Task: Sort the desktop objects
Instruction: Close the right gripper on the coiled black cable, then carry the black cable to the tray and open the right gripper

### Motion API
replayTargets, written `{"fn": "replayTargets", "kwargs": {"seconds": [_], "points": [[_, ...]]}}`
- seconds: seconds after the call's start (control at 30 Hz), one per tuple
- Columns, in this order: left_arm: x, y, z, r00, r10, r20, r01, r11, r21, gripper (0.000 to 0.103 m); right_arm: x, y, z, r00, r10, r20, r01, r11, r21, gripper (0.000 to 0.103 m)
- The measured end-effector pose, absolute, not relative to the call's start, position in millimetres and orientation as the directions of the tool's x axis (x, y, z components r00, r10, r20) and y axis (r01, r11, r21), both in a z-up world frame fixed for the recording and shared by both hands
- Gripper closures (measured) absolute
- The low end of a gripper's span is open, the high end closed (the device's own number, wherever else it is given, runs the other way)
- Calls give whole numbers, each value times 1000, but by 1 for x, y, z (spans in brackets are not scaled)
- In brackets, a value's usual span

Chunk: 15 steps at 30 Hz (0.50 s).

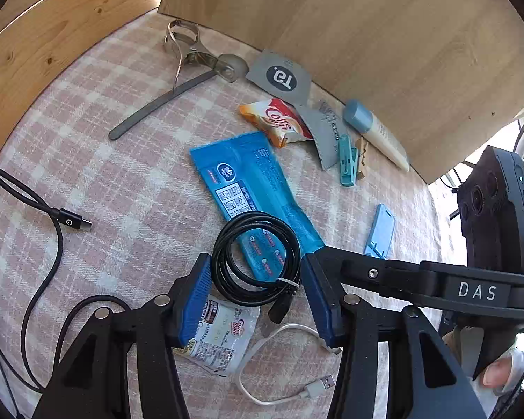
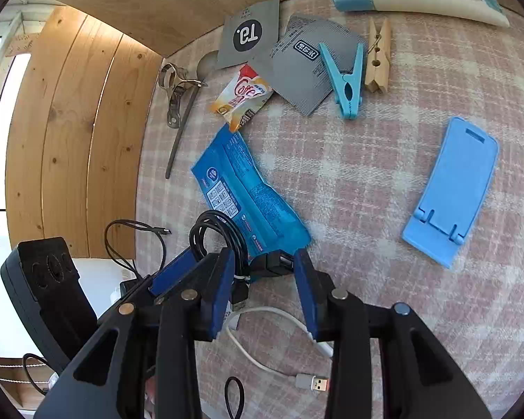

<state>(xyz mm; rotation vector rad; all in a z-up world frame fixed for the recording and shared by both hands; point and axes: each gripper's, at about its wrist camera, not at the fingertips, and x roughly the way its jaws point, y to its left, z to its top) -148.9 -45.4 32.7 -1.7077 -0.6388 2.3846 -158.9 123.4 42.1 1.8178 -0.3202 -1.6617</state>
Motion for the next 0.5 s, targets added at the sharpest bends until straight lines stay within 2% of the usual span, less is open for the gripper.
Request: {"fn": "replayTargets", "kwargs": {"seconds": [0.33, 0.5], "points": [[-135, -22, 61, -367, 395, -842, 66, -892, -447, 55, -151, 165, 70, 107, -607, -787, 225, -757, 614, 67], [-126, 19, 75, -374, 412, -831, -5, -897, -442, 55, -147, 206, 86, 51, -619, -784, 190, -765, 616, 67]]}}
